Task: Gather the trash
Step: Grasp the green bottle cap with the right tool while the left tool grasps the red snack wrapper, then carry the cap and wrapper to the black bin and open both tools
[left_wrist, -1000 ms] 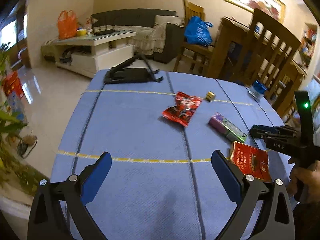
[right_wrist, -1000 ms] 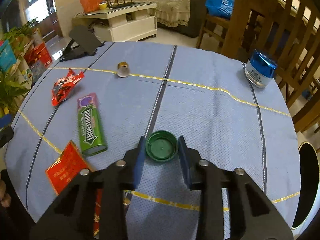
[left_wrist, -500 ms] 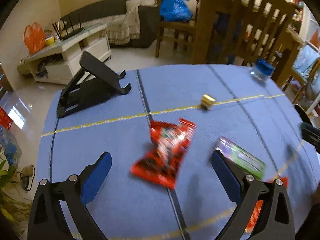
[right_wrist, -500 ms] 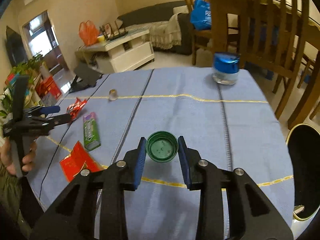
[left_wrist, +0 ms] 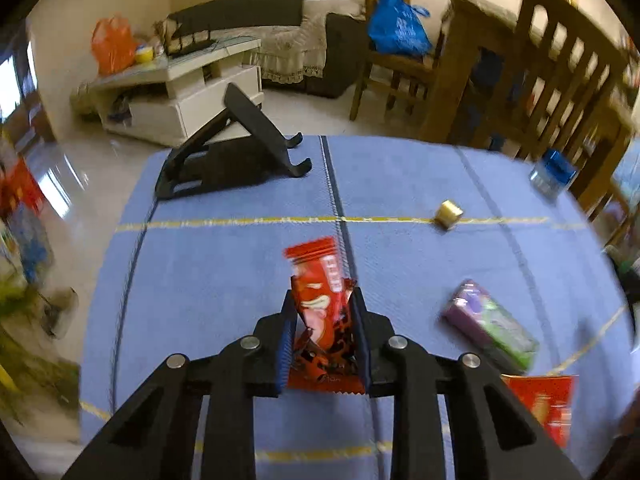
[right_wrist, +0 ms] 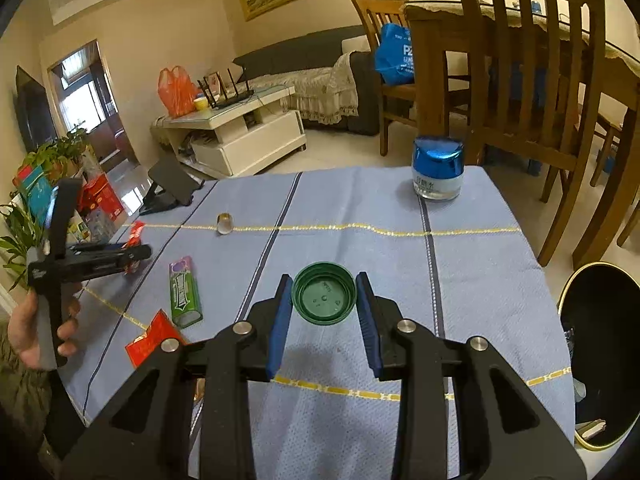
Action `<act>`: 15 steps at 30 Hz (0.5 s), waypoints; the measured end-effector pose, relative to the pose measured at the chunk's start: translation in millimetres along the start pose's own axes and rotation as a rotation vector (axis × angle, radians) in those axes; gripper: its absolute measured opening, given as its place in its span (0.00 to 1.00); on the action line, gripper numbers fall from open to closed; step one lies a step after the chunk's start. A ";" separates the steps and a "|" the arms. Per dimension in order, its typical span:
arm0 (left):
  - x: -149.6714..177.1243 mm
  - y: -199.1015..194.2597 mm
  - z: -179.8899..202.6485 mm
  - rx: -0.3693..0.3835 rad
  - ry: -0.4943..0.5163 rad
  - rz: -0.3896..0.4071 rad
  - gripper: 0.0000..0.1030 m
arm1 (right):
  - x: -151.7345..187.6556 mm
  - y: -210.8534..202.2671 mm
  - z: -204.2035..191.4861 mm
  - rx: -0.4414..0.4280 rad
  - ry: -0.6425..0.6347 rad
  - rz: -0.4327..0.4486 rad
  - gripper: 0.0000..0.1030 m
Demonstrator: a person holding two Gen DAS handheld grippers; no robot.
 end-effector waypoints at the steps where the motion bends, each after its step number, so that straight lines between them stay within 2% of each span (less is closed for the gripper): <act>1: 1.0 -6.3 0.3 0.011 -0.012 0.011 0.24 | 0.3 -1.3 1.7 0.002 0.004 0.005 0.31; 7: -2.6 -41.5 27.1 0.072 -0.003 0.069 0.24 | 0.6 -10.4 17.3 0.015 0.052 0.024 0.31; 15: -2.9 -57.3 116.2 0.118 0.141 0.097 0.24 | 6.0 -36.0 52.1 0.075 0.118 0.061 0.31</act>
Point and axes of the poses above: each gripper's, at about its wrist camera, not at the fingertips, and y roughly the way its jaws point, z to its right, x to its underside, the point moved 3 cm from there along y, roughly the way its jaws point, and after that the axes turned 1 degree about -z, right-handed, at the moved point
